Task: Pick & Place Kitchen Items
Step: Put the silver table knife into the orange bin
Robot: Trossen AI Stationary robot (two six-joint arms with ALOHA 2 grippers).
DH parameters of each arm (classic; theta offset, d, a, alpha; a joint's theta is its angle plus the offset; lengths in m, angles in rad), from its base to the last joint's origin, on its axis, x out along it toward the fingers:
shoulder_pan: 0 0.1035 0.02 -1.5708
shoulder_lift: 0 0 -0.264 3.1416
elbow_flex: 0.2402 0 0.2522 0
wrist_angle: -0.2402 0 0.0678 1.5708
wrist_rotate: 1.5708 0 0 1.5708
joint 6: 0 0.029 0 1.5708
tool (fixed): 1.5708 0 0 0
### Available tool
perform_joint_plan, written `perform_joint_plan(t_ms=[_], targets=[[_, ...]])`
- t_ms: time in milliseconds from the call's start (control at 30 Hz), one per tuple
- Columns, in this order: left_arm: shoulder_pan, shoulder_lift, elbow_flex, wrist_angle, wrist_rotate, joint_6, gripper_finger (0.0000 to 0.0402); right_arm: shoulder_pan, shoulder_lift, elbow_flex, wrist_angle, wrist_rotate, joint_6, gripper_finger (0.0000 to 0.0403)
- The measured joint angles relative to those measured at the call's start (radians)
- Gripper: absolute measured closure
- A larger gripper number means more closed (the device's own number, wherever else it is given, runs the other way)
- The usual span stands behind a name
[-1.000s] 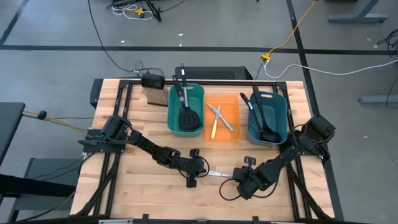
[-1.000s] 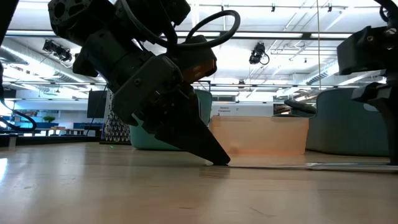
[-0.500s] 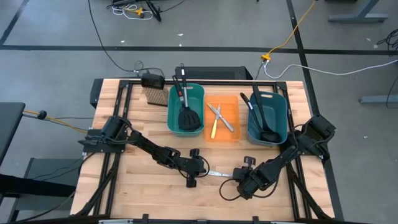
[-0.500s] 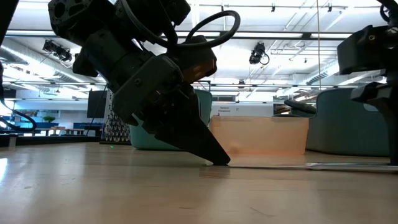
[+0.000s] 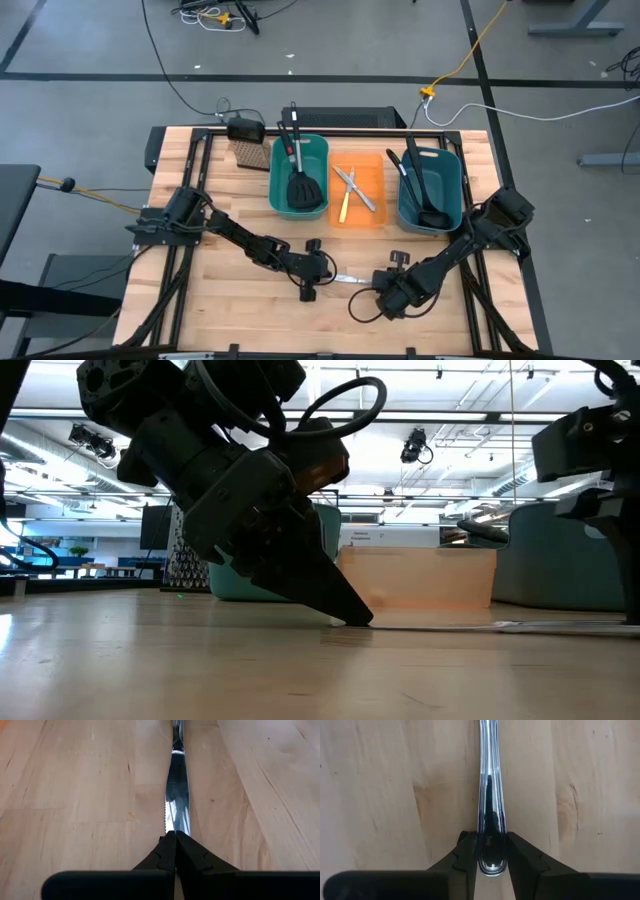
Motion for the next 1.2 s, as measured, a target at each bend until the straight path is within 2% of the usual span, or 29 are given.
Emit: perform_joint_plan(t_ms=[433,833,1100,1200], targets=[[-0.001,-0.025,-0.006,-0.001,0.012,0.05,0.0382,-0.015,-0.001,0.018,-0.03,-0.007,-0.033,0.0314],[-0.035,-0.159,-0.011,-0.166,0.053,0.099,0.0381,-0.017,-0.052,0.02,-0.099,0.011,-0.021,0.0314],[-0.108,-0.22,-0.008,-0.225,-0.105,0.181,0.0396,-0.009,-0.143,0.02,-0.106,0.097,0.025,0.0314],[-0.129,-0.242,-0.008,-0.236,-0.144,0.191,0.0393,0.012,-0.184,0.021,-0.123,0.165,0.068,0.0314]])
